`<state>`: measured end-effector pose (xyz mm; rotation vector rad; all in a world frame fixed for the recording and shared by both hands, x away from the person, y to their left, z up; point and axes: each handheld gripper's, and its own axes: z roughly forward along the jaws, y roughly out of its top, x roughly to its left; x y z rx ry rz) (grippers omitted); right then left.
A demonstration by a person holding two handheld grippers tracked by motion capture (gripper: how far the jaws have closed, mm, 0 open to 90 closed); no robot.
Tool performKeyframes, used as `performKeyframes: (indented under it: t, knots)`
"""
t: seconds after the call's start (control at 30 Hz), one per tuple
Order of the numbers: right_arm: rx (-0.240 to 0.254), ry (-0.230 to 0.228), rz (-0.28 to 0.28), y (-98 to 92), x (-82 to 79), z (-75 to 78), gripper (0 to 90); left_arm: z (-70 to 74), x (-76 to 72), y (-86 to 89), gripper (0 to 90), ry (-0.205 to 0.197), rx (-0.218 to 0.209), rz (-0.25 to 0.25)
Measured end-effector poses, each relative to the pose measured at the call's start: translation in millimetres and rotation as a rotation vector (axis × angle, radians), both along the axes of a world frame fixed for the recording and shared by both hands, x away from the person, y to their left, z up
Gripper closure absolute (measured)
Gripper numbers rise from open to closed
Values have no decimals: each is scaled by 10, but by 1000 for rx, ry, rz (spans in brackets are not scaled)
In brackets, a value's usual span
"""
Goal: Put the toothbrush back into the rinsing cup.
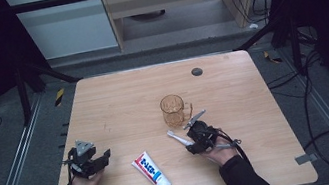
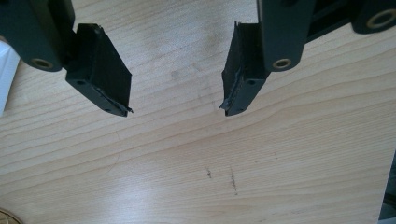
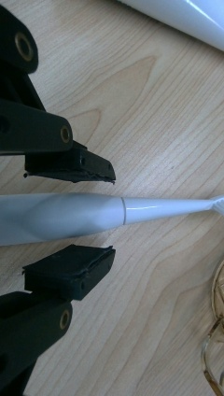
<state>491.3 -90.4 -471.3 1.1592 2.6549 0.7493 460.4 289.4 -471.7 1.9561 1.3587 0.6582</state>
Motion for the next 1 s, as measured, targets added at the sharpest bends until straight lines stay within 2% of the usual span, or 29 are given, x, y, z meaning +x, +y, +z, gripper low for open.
performKeyframes:
  t: [0.23,0.5,0.77,1.0]
  knots:
    - [-19,18,-10,11,-6,-45,591,-3,3,-2,410,2,2,2]
    - [-38,12,-15,26,-16,-54,653,-1,3,-3,410,3,2,1]
    - [-47,17,-29,31,-10,-46,671,0,4,-5,411,3,2,1]
    - [-44,16,-20,20,-7,-18,675,1,4,-5,411,4,2,2]
